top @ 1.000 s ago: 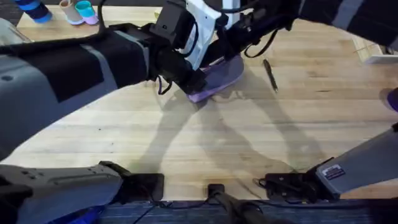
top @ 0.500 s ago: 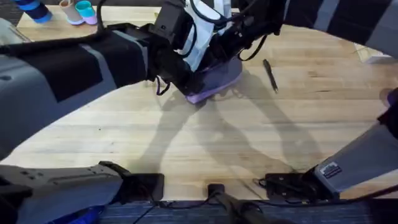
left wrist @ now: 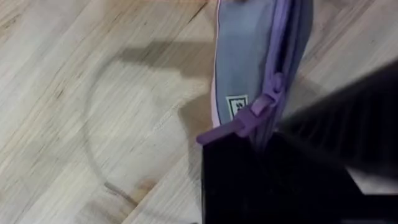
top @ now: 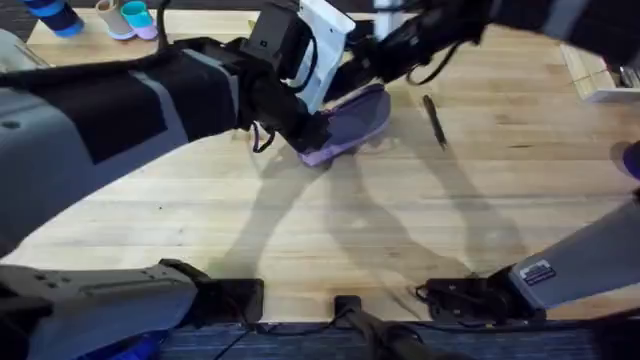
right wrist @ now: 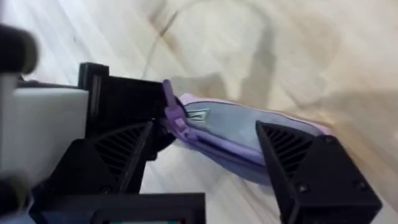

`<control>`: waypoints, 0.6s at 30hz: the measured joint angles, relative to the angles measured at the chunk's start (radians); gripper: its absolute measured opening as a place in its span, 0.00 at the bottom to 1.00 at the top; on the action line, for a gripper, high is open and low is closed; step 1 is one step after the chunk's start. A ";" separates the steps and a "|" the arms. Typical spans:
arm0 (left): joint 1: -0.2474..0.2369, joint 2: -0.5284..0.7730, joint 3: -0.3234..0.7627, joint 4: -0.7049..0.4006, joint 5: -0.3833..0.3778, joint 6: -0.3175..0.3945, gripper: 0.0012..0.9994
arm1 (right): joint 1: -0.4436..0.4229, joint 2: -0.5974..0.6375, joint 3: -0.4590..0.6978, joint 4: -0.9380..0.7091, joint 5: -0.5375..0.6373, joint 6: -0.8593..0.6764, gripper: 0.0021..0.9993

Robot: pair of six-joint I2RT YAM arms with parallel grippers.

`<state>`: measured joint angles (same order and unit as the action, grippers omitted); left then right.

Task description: Unzip the bag, pick up the pens from the table one at a time and place them inside, then zip the bag closed.

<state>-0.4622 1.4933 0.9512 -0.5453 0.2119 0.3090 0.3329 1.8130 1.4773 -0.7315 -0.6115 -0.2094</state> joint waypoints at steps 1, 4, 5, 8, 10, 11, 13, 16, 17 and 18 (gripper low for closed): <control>0.000 0.000 0.000 0.000 0.000 -0.002 0.05 | -0.021 -0.014 0.000 0.000 -0.004 0.000 1.00; 0.000 0.000 0.000 0.000 0.000 -0.002 0.05 | -0.083 -0.052 0.000 0.000 -0.010 0.001 1.00; 0.000 0.000 0.000 0.000 0.000 -0.002 0.05 | -0.098 -0.060 0.000 0.000 -0.010 0.001 1.00; 0.000 0.000 0.000 0.000 0.000 -0.002 0.05 | -0.130 -0.076 0.000 0.000 -0.010 0.001 1.00; 0.000 0.000 0.000 0.001 0.000 -0.002 0.06 | -0.136 -0.079 0.000 -0.002 -0.004 0.001 1.00; 0.000 0.000 0.000 0.001 -0.001 -0.002 0.08 | -0.137 -0.079 0.000 -0.003 0.005 0.001 1.00; 0.000 0.000 0.000 0.005 -0.003 -0.002 0.32 | -0.137 -0.079 0.000 -0.007 0.030 0.001 1.00; 0.000 0.000 0.000 0.012 -0.003 -0.002 0.80 | -0.137 -0.080 0.000 -0.012 0.051 0.001 1.00; 0.000 0.000 0.000 0.011 -0.003 -0.005 0.94 | -0.137 -0.080 0.000 -0.015 0.056 0.000 1.00; 0.000 0.000 0.000 0.010 -0.003 -0.007 0.97 | -0.137 -0.079 0.000 -0.018 0.060 0.001 1.00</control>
<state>-0.4622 1.4933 0.9512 -0.5350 0.2089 0.3015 0.1955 1.7336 1.4773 -0.7490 -0.5515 -0.2089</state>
